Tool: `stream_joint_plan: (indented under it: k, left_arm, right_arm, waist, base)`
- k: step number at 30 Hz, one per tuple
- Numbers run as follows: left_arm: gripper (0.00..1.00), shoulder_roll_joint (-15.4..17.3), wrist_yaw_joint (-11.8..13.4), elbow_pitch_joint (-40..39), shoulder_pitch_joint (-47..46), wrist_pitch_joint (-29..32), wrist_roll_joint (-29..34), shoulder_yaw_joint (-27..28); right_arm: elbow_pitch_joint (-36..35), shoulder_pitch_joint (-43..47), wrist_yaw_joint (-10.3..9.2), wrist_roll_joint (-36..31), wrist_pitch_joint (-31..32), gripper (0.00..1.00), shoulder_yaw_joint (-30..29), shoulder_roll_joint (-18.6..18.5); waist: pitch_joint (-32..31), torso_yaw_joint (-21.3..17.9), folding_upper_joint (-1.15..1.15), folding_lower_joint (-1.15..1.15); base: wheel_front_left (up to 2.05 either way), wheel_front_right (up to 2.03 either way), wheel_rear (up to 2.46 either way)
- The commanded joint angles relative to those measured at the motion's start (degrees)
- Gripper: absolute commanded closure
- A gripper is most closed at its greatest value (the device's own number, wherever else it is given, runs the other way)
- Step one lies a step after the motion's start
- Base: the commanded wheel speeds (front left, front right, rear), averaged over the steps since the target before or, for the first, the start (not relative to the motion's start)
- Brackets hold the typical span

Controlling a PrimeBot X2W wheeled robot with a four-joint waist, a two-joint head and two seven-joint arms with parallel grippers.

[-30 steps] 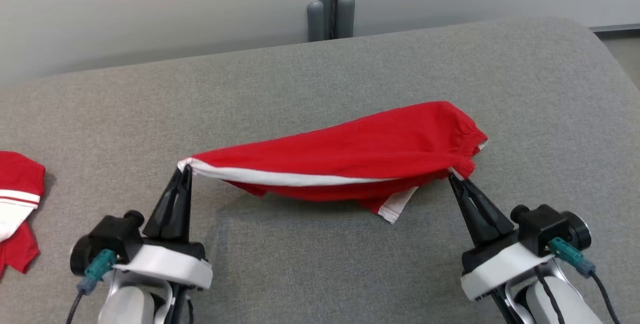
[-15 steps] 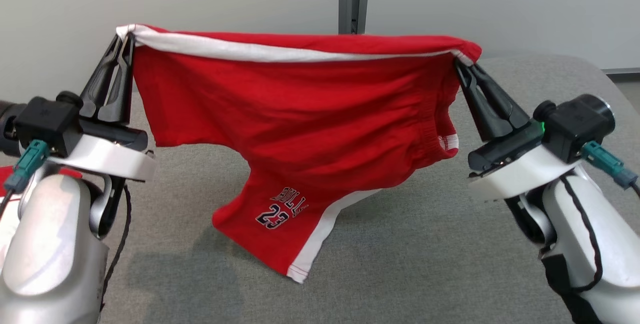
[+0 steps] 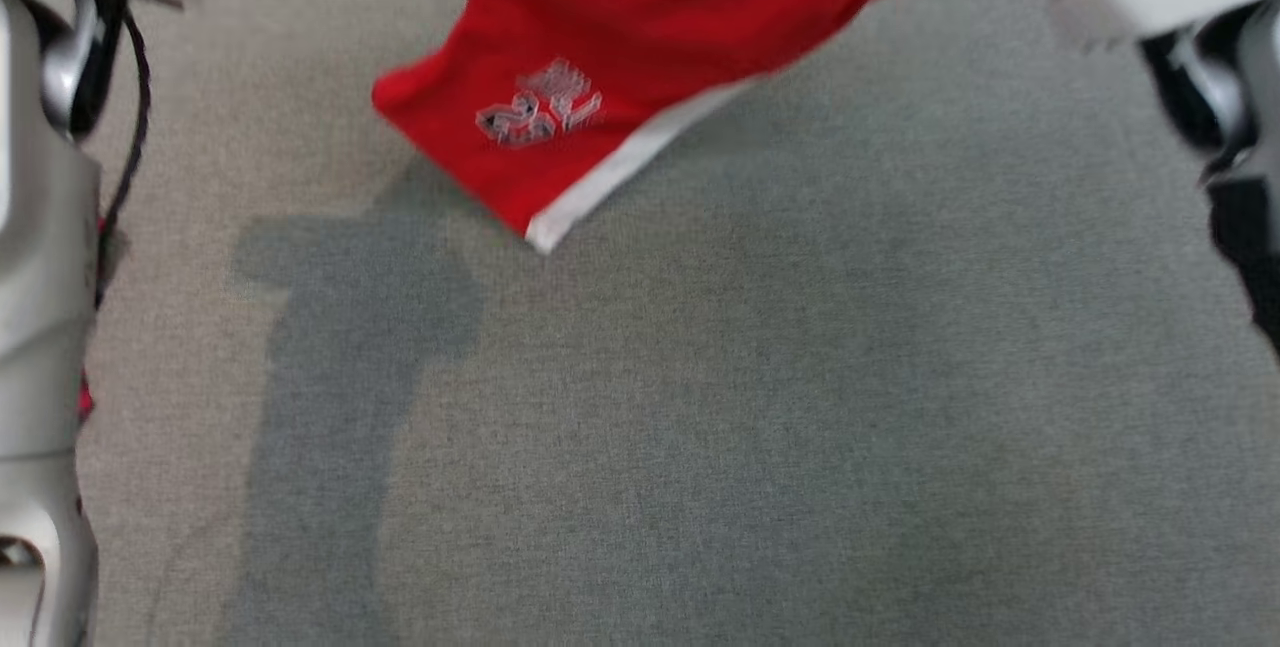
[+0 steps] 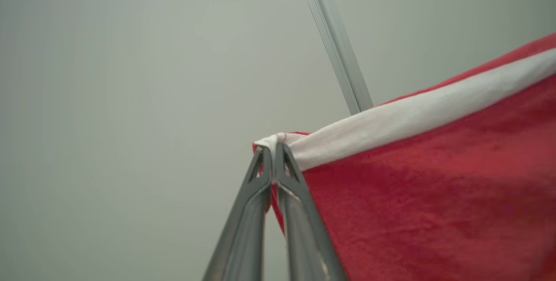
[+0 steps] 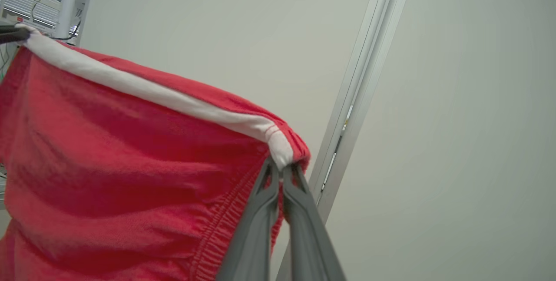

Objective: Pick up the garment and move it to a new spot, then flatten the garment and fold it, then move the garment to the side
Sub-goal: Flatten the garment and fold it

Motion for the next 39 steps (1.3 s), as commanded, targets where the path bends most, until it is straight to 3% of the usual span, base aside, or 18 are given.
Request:
stream_joint_plan:
  k: [1, 8, 13, 20, 25, 35, 39]
  left_arm:
    - [1.0, -0.26, 0.49, 0.42, -3.5, 0.0, 0.73, 0.02]
    - [1.0, -0.82, 2.65, 2.81, -16.7, 0.01, 3.21, 0.14]
    - [1.0, -3.47, 3.17, 4.32, -14.49, 0.01, 2.05, 0.06]
    - [1.0, -8.6, 3.08, 7.16, 0.66, 0.0, -1.12, 1.42]
    - [1.0, -11.03, 2.49, 8.83, 13.81, -0.01, -2.81, 3.25]
    - [1.0, -12.81, 1.31, 9.12, 34.94, 0.0, -3.7, 6.96]
    - [1.0, -13.25, 1.83, 8.28, 42.23, 0.0, -5.09, 10.18]
  right_arm:
    - [0.66, -3.18, -0.01, -0.63, 0.0, 1.0, -1.03, -0.67]
    - [5.96, -17.02, -0.01, -6.35, 0.0, 1.0, -4.96, -0.61]
    - [10.63, -17.46, -0.01, -8.96, 0.0, 1.0, -4.6, -0.51]
    - [11.65, -5.66, -0.01, -6.42, 0.0, 1.0, -0.63, -0.75]
    - [10.24, 7.26, -0.01, -1.66, 0.0, 1.0, 3.71, -1.75]
    - [6.86, 28.64, -0.02, 5.59, 0.0, 1.0, 7.33, -3.5]
    - [5.69, 36.4, -0.04, 7.0, 0.0, 1.0, 6.24, -2.81]
  waist:
    - [6.63, 1.89, 0.0, 0.0]
    - [12.24, 3.47, 0.0, 0.0]
    - [14.69, 4.63, 0.0, 0.0]
    - [14.03, 4.47, 0.0, 0.0]
    - [9.86, 3.86, 0.0, 0.0]
    - [-0.02, 3.11, 0.0, 0.0]
    - [-4.49, 3.13, 0.0, 0.0]
  base:
    - [0.0, 0.0, 0.0]
    - [0.0, 0.0, 0.0]
    - [0.0, 0.0, 0.0]
    - [0.0, 0.0, 0.0]
    - [0.0, 0.0, 0.0]
    - [0.0, 0.0, 0.0]
    - [0.0, 0.0, 0.0]
